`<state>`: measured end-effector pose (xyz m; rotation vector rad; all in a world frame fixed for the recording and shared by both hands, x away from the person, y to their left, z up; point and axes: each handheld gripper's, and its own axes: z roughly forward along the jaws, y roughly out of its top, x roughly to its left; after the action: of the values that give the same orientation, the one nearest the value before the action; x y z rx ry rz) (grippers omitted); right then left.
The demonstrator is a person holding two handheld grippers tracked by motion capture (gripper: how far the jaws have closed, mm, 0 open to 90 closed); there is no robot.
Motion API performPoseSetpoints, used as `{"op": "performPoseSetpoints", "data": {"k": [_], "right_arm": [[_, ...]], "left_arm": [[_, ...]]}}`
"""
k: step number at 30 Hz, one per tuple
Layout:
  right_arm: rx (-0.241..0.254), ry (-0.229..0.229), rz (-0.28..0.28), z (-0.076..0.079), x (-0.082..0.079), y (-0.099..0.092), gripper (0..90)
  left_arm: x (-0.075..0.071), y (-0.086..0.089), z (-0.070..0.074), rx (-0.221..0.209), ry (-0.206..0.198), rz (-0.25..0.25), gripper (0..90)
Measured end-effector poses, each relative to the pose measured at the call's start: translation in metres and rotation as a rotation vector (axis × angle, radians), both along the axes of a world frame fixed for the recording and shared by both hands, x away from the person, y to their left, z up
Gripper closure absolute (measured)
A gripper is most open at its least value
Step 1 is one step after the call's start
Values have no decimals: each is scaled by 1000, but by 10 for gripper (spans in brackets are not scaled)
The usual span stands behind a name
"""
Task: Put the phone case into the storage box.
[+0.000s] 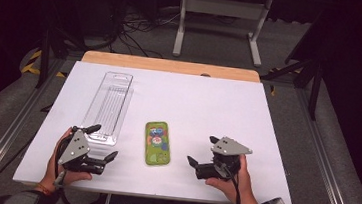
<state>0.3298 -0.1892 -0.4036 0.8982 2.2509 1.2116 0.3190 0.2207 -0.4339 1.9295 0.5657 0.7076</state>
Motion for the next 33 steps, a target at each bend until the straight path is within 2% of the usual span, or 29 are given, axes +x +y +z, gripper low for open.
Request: {"op": "performPoseSetpoints", "data": {"k": [2, 3, 4, 5, 6, 7, 9, 12, 14, 18, 20, 22, 23, 25, 27, 29, 30, 32, 33], "right_arm": [[-28, 59, -19, 2, 6, 8, 81], [-28, 59, -19, 2, 6, 8, 81], [-52, 126, -48, 2, 13, 15, 81], [-33, 211, -67, 0, 21, 23, 81], [-48, 269, -70, -3, 26, 32, 81], [-48, 269, -70, -3, 26, 32, 81], [-122, 348, -64, -10, 34, 57, 83], [-154, 432, -72, -19, 41, 87, 88], [-178, 450, -81, -21, 44, 107, 88], [-212, 498, -112, -21, 53, 134, 86], [-250, 499, -157, -23, 57, 144, 81], [-280, 533, -184, -30, 60, 152, 59], [-293, 527, -224, -33, 62, 154, 45], [-275, 535, -239, -34, 63, 154, 42], [-279, 537, -262, -34, 63, 154, 34], [-274, 540, -275, -33, 62, 156, 70], [-271, 539, -272, -31, 61, 157, 90], [-258, 516, -275, -26, 59, 158, 76], [-250, 528, -279, -24, 58, 160, 74]], "left_arm": [[-1, -2, 0, 29, -6, 14, 60], [-1, -3, -1, 45, -22, 21, 60], [-2, -4, -1, 63, -33, 24, 61], [-3, -6, 0, 65, -33, 28, 61], [-4, -7, 0, 67, -35, 27, 61], [-4, -7, 0, 67, -35, 27, 61], [-4, -9, 0, 71, -39, 25, 61], [-4, -13, 0, 101, -37, 40, 70], [-5, -13, 0, 91, -35, 38, 73], [-6, -9, 3, 70, -41, 39, 77], [-6, -8, 3, 58, -41, 30, 79], [-6, -8, 3, 61, -44, 27, 79], [-6, -8, 3, 65, -48, 26, 79], [-7, -10, 4, 71, -53, 11, 79], [-8, -11, 4, 70, -53, 6, 79], [-8, -12, 5, 71, -55, -2, 79], [-8, -12, 5, 70, -56, -3, 80], [-8, -14, 4, 72, -49, -1, 81], [-8, -14, 4, 75, -46, 0, 81]]}}
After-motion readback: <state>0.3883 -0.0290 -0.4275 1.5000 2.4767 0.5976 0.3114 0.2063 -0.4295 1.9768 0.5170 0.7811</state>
